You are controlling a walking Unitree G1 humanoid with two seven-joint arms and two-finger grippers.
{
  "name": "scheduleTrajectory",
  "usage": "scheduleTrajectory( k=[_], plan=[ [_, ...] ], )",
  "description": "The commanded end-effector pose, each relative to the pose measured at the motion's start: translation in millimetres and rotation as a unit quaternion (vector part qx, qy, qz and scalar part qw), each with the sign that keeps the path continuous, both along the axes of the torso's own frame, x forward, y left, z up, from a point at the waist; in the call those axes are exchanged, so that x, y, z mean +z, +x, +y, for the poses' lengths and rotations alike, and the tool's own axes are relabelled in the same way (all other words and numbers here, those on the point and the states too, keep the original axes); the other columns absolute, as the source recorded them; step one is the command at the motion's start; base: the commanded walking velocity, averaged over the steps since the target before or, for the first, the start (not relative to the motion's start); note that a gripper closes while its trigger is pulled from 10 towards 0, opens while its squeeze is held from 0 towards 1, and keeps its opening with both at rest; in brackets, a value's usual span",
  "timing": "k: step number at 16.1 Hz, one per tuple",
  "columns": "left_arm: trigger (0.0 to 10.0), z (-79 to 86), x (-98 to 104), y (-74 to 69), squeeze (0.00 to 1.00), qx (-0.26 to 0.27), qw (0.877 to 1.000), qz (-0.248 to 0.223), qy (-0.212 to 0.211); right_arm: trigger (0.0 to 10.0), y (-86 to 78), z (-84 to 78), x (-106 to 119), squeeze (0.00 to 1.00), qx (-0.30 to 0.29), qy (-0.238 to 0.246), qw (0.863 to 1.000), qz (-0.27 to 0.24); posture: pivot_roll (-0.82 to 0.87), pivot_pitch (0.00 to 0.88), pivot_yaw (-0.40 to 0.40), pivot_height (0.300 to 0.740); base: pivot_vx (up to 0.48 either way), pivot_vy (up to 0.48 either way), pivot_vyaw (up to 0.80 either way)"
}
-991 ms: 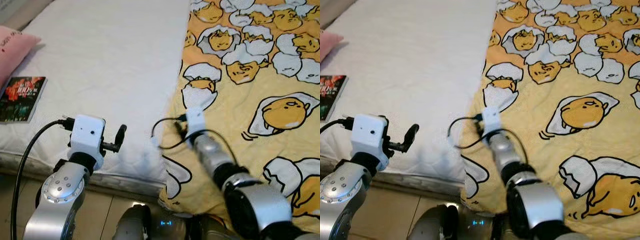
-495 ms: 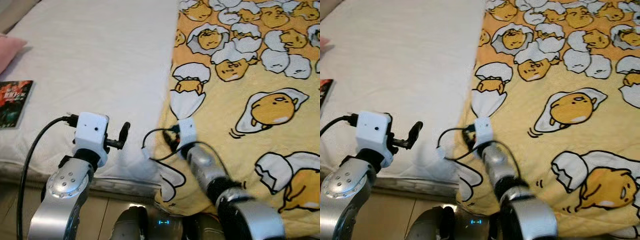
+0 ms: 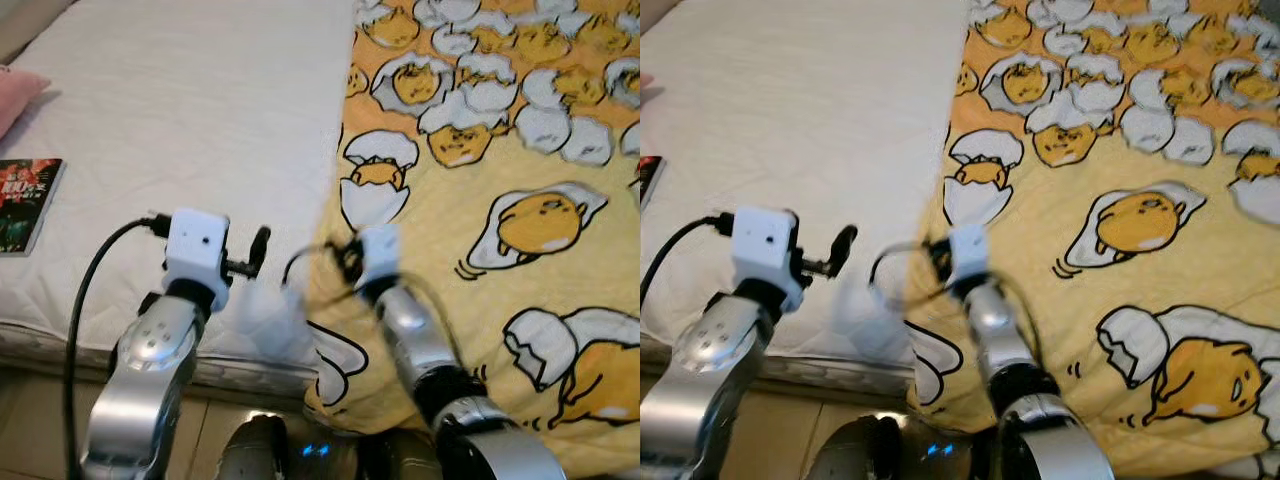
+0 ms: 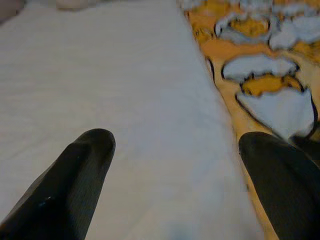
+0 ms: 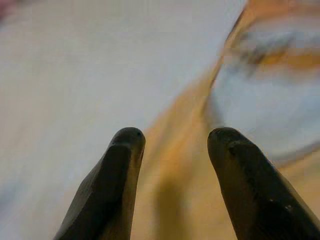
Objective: Clean up the room
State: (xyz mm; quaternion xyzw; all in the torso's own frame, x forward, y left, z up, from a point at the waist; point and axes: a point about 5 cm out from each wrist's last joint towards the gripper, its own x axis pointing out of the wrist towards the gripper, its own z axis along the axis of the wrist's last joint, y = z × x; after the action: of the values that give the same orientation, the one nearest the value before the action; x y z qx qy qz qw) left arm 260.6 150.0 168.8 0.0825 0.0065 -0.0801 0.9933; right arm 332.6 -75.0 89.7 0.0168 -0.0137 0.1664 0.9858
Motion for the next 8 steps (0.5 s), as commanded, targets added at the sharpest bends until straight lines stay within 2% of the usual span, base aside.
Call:
scheduleTrajectory(
  k=[1,2,3,4,7,8],
  plan=[
    [10.0,2.7,-2.8,2.7,0.0,0.011,1.0,-0.006,0.007,10.0,-2.4,-11.4,2.7,0.0,-0.025,0.002,1.0,-0.017,0.16,0.073,-0.046,0.728,0.0,0.0,0.0],
    [10.0,2.0,-3.5,5.3,0.0,0.01,1.0,-0.01,0.006,10.0,-5.0,-19.0,6.6,0.0,-0.039,0.002,0.999,-0.031,0.16,0.065,-0.048,0.728,0.0,0.0,0.0],
    [10.0,-0.2,-9.7,12.6,0.0,0.01,1.0,-0.011,0.005,10.0,-14.1,-37.5,11.1,0.0,-0.073,-0.003,0.996,-0.054,0.12,0.0,-0.066,0.728,0.0,0.0,0.0],
    [10.0,-1.0,-17.4,17.7,0.0,0.01,1.0,-0.009,0.005,10.0,-29.4,-51.4,14.1,0.0,-0.101,-0.009,0.992,-0.07,0.1,0.0,-0.07,0.728,0.0,0.0,0.0],
    [10.0,0.4,-26.7,20.8,0.0,0.01,1.0,-0.003,-0.001,10.0,-51.2,-65.5,13.6,0.0,-0.129,-0.017,0.988,-0.082,0.06,0.0,-0.066,0.728,0.0,0.0,0.0],
    [10.0,0.8,-27.5,20.8,0.0,0.007,1.0,-0.003,-0.008,10.0,-59.8,-79.5,12.0,0.0,-0.163,-0.009,0.983,-0.085,0.05,0.0,-0.055,0.728,0.0,0.0,0.0]
  ],
)
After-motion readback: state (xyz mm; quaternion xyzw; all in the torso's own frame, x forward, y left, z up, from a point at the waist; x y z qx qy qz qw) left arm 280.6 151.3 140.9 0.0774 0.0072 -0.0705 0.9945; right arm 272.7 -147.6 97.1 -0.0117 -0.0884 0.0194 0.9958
